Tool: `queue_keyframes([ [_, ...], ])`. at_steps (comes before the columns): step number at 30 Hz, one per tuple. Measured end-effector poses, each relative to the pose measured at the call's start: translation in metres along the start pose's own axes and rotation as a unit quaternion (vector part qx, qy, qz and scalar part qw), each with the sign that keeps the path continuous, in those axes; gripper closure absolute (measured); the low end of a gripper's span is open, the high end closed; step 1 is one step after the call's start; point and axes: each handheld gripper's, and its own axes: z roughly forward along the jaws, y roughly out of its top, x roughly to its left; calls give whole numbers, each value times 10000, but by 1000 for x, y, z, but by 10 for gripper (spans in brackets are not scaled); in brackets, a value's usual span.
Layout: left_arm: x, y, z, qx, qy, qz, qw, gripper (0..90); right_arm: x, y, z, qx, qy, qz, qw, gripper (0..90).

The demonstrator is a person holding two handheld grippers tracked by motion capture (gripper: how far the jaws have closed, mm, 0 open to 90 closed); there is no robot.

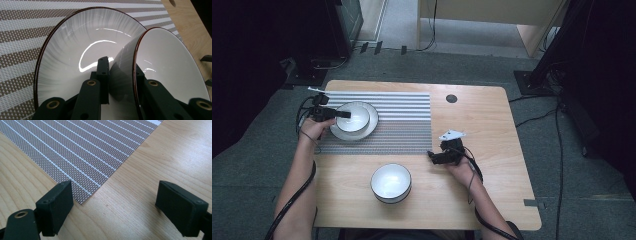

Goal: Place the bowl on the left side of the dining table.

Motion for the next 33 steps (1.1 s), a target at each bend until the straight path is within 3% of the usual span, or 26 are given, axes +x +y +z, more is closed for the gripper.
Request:
queue_keyframes([
  [5,0,1,-2,-32,197,46,9998,776,0,0,0,-3,-1,1,10000,140],
  [13,1,0,-1,-68,149,50,9999,749,0,0,0,0,0,1,10000,140],
  [25,-6,-2,-6,-104,306,180,9993,522,0,0,0,4,1,10,10000,140],
  [29,-8,-3,-10,-165,314,117,9993,438,0,0,0,-3,5,-2,10000,139],
  [33,-12,-8,-16,-280,284,96,9992,413,0,0,0,-3,10,13,10000,138],
])
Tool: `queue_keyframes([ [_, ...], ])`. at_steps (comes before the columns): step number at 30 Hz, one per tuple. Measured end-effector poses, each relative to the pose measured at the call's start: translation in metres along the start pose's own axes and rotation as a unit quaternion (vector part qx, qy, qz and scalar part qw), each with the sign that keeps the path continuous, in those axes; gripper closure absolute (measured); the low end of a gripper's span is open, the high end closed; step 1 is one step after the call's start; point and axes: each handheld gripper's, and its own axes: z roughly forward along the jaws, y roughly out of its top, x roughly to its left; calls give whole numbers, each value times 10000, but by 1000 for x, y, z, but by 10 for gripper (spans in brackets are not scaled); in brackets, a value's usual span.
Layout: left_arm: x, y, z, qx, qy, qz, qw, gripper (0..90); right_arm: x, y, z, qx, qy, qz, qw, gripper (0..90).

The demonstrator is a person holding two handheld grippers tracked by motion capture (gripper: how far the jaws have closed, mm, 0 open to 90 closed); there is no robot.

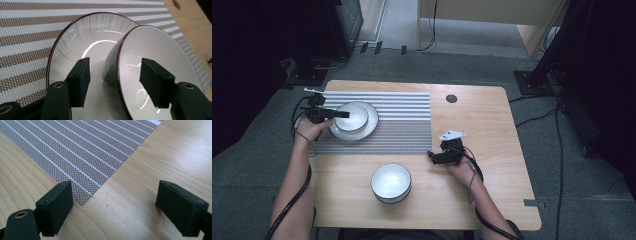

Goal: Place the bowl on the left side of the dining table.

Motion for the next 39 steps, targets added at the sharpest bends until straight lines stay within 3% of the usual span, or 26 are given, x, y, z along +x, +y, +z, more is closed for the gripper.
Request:
queue_keyframes([
  [12,-12,-6,-14,-55,-62,94,9999,366,-1,0,0,10,44,-36,10000,133],
  [23,-22,-10,-26,-31,91,148,9998,352,-3,1,1,15,101,-92,9999,132],
  [28,-26,-11,-35,-64,-7,79,9999,348,-3,1,1,16,111,-96,9999,132],
  [39,-44,-12,-48,-121,38,303,9995,345,-3,1,1,14,111,-90,9999,132],
])
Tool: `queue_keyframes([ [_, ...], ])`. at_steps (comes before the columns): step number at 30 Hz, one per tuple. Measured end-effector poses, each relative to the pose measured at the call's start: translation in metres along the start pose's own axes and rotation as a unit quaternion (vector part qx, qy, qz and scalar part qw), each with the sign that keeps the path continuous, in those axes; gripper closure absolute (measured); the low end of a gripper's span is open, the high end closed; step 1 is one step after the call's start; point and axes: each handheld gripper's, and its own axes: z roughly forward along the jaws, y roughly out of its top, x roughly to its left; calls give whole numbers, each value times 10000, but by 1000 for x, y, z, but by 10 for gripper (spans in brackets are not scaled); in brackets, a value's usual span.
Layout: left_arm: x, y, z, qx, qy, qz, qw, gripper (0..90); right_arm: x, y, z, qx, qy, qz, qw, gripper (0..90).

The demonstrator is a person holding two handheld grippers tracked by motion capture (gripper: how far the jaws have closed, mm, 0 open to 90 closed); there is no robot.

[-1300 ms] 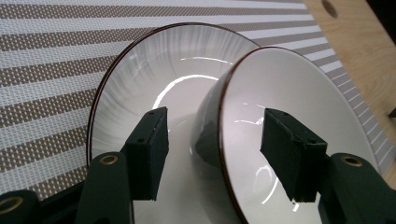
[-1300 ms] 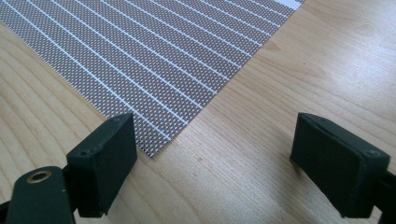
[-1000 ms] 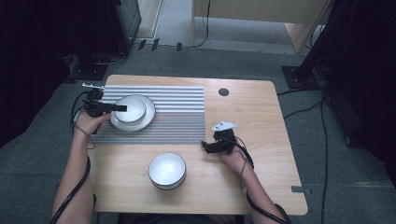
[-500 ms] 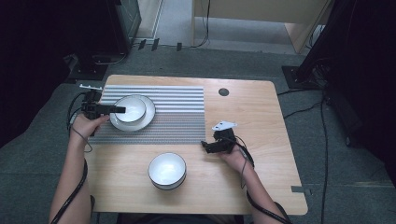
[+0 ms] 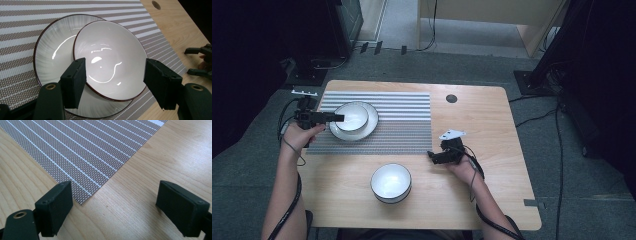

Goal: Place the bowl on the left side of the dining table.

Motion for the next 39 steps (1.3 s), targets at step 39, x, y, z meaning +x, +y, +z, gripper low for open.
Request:
queue_keyframes([
  [39,-70,-11,36,334,-422,901,9945,304,-1,0,0,11,14,-42,10000,132],
])
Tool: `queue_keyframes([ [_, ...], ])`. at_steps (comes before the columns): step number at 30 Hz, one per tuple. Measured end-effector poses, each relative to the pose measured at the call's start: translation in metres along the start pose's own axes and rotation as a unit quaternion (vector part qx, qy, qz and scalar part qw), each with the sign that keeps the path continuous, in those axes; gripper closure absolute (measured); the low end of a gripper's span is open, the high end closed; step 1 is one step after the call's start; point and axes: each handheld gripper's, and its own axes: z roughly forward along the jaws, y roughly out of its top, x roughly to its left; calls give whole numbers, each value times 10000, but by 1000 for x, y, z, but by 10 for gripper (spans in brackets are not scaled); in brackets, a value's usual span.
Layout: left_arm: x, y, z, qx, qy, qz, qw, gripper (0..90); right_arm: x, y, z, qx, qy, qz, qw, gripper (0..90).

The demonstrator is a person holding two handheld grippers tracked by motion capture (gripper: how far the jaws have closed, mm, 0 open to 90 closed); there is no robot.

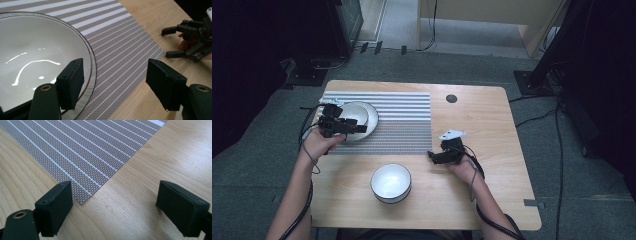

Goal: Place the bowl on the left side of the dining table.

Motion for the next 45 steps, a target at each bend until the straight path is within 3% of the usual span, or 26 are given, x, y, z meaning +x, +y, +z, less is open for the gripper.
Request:
queue_keyframes([
  [5,-8,0,5,-56,-27,198,9998,305,0,0,0,-9,-1,-15,10000,132],
  [19,-25,-7,30,17,-188,512,9985,303,0,0,0,6,1,12,10000,132],
  [24,-30,-12,41,172,-189,685,9973,299,0,0,0,-2,-2,1,10000,132],
  [28,-35,-16,46,141,-178,873,9959,298,0,0,0,-2,-3,3,10000,132],
  [39,-43,-36,65,299,-196,1076,9936,287,0,0,0,-3,-3,3,10000,132],
  [45,-44,-44,75,478,-110,1264,9908,283,0,0,0,-2,-3,3,10000,132],
])
